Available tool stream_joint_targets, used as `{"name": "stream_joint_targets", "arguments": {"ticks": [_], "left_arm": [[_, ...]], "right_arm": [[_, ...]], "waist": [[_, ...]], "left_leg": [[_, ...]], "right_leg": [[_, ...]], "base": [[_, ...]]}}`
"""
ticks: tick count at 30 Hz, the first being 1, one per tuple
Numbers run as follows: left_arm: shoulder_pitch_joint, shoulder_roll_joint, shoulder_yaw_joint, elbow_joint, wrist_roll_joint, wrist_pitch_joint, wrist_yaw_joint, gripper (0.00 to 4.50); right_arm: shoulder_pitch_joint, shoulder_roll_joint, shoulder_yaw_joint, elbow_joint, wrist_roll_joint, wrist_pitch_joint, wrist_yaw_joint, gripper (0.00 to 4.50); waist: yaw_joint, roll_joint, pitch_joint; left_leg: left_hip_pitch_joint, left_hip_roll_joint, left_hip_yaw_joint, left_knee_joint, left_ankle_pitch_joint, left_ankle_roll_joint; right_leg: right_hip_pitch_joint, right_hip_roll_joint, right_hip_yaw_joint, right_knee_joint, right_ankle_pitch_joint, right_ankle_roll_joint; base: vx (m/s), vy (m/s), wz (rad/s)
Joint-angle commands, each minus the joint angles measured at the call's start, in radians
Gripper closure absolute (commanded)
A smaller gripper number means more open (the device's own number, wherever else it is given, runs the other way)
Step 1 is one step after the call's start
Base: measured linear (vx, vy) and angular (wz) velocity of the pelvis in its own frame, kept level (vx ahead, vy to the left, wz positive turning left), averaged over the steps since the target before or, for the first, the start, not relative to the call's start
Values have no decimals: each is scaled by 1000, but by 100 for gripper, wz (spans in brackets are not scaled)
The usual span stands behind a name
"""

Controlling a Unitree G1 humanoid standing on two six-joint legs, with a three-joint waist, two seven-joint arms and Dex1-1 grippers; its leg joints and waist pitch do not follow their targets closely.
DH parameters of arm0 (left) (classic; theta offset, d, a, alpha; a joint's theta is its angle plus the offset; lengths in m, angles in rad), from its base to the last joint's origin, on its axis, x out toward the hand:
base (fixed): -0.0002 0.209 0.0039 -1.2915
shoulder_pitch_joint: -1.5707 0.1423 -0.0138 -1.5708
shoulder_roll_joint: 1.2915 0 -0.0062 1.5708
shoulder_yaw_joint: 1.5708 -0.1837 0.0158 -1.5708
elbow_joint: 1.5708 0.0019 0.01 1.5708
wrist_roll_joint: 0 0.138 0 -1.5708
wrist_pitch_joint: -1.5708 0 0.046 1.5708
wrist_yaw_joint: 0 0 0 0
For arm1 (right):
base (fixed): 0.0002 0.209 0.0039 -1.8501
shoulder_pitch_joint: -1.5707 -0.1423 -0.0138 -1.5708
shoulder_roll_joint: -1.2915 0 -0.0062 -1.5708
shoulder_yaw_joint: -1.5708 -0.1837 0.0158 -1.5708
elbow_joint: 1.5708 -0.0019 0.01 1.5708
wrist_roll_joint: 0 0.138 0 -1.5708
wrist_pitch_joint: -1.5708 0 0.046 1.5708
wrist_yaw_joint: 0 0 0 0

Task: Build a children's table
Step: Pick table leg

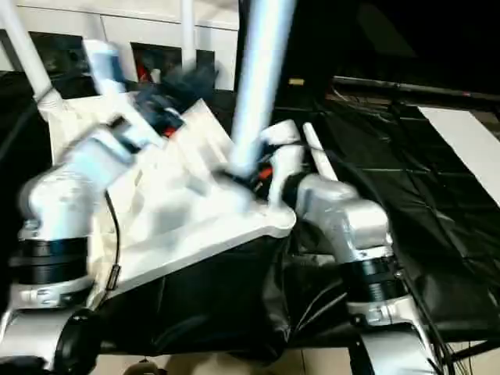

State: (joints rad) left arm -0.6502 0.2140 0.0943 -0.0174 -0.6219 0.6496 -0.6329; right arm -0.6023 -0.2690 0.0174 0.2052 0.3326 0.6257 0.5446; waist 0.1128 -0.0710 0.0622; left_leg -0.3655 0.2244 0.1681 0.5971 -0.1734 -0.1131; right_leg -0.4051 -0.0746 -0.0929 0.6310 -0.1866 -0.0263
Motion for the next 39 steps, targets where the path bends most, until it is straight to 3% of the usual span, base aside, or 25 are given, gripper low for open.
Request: {"name": "stream_joint_targets", "arguments": {"ticks": [1, 2, 3, 5, 7, 9, 15, 20, 21, 25, 26, 29, 32, 39], "left_arm": [[33, 49, -164, -25, 103, 10, -78, 107], [77, 150, -355, -53, 219, -23, -170, 107], [88, 175, -407, -57, 246, -27, -191, 107], [100, 202, -468, -60, 277, -30, -216, 107], [96, 194, -535, 29, 376, -64, -172, 107], [84, 181, -562, 93, 426, -66, -124, 124], [73, 178, -594, 136, 448, 13, -64, 169], [73, 187, -617, 140, 494, 57, -61, 201], [74, 186, -617, 140, 493, 58, -66, 228], [71, 174, -620, 152, 510, 55, -80, 240], [71, 178, -621, 150, 508, 49, -86, 268], [72, 199, -633, 149, 505, 25, -118, 277], [76, 203, -634, 148, 512, 27, -130, 323], [76, 221, -645, 161, 530, 17, -184, 372]], "right_arm": [[-5, -19, -19, 16, -43, -39, -43, 262], [6, -31, -34, 20, -53, -39, -61, 262], [10, -35, -39, 15, -53, -35, -64, 262], [15, -38, -47, 7, -53, -29, -68, 262], [30, -52, -40, -23, -65, -24, -64, 262], [42, -54, -35, -42, -63, -21, -67, 262], [70, -56, -6, -72, -75, -28, -63, 262], [74, -49, -3, -70, -86, -35, -65, 262], [74, -48, -3, -70, -87, -35, -65, 262], [76, -48, 8, -77, -96, -34, -63, 262], [77, -48, 9, -79, -96, -33, -63, 262], [76, -45, 15, -78, -92, -35, -62, 262], [77, -43, 17, -81, -93, -35, -62, 262], [79, -40, 18, -84, -98, -34, -57, 262]], "waist": [[-5, 9, -79], [-5, 8, -79], [-7, 12, -79], [-9, 15, -80], [-11, 21, -78], [-13, 19, -78], [-26, 19, -77], [-25, 20, -76], [-24, 20, -76], [-23, 19, -77], [-22, 19, -77], [-22, 18, -77], [-23, 21, -76], [-23, 21, -76]], "left_leg": [[11, 4, 8, -62, -77, -32], [11, 3, 8, -62, -80, -29], [12, 6, 6, -64, -88, -26], [11, 4, 9, -63, -82, -37], [9, 2, 10, -62, -89, -40], [8, 0, 9, -63, -105, -42], [5, 0, 6, -62, -143, -41], [11, 2, 7, -62, -156, -31], [9, 0, 6, -62, -152, -31], [8, 2, 6, -62, -146, -30], [9, 1, 6, -61, -147, -29], [7, 1, 5, -62, -148, -27], [8, 2, 6, -62, -150, -29], [9, 2, 5, -63, -153, -29]], "right_leg": [[59, -52, 53, -66, -132, -92], [60, -50, 52, -66, -143, -83], [60, -51, 54, -64, -150, -75], [62, -52, 56, -61, -118, -91], [63, -50, 57, -63, -94, -104], [67, -49, 58, -67, -107, -96], [67, -53, 53, -74, -182, -103], [60, -52, 54, -78, -206, -108], [61, -52, 53, -78, -206, -108], [62, -53, 53, -76, -186, -119], [62, -54, 53, -77, -187, -119], [62, -54, 53, -76, -197, -114], [60, -54, 54, -76, -191, -117], [60, -54, 54, -77, -199, -115]], "base": [[0, 0, 0], [0, 0, 0], [0, 0, 0], [0, 0, 0], [0, 0, 0], [0, 0, 0], [0, 0, 0], [0, 0, 0], [0, 0, 0], [0, 0, 0], [0, 0, 0], [0, 0, 0], [0, 0, 0], [0, 0, 0]]}}
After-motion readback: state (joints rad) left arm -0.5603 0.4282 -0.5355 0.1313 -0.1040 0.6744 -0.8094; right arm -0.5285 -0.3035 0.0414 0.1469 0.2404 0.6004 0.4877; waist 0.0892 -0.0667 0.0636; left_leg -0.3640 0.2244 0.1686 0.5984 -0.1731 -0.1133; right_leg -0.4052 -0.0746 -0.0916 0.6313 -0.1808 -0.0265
